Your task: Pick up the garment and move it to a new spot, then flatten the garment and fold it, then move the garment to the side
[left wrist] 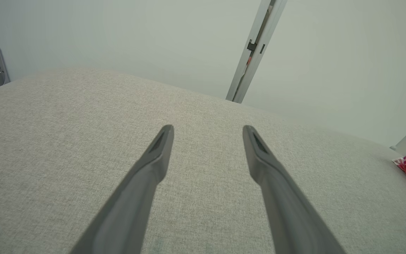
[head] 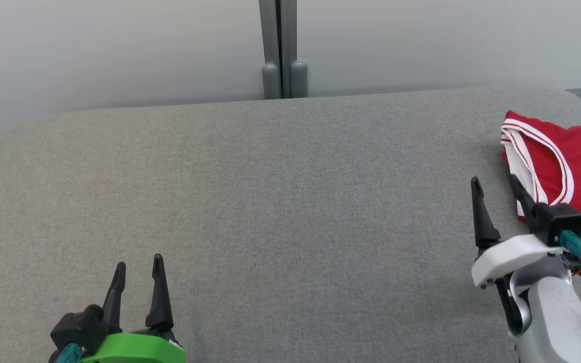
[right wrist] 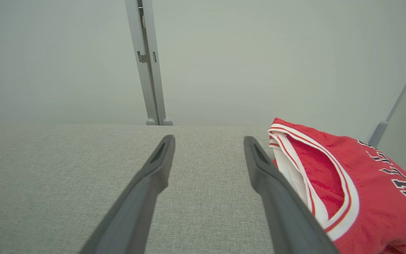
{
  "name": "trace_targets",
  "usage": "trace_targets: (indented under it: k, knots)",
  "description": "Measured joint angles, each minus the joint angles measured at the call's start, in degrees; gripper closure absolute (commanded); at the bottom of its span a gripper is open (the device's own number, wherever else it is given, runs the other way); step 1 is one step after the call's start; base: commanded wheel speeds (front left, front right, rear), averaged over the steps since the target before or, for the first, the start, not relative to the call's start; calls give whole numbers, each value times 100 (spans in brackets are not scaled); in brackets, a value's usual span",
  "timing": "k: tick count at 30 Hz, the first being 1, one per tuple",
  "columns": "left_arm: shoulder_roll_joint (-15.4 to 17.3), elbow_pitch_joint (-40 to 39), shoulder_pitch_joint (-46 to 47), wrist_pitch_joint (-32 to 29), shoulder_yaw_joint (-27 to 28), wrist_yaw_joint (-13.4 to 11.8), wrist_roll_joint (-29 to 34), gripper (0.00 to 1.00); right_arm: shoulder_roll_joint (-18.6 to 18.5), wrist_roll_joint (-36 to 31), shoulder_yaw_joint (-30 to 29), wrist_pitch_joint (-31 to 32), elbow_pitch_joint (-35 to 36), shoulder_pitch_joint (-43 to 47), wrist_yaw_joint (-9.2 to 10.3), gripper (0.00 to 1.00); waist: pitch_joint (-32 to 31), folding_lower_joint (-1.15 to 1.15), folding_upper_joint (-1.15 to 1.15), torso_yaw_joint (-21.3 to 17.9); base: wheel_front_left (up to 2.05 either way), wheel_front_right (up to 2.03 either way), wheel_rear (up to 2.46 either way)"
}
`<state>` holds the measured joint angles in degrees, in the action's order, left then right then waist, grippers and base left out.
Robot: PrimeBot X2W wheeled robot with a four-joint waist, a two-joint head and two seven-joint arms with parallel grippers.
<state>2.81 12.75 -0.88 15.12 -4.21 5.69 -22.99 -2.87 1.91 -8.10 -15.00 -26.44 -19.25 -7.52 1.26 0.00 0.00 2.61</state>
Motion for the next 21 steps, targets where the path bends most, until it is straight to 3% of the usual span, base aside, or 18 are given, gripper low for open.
trace_targets:
  k: [10, 21]
  knots:
    - [-1, -80, -385, 0, -47, -73, -68, 0, 5, 624, 423, 0, 853, 1318, 0, 0, -138, 0, 0, -128, 0, 0, 0]
    - [-1, -29, -498, 0, -154, -101, -65, 0, 8, 872, 654, 0, 854, 1662, 0, 0, -175, 0, 0, -206, 0, 0, 0]
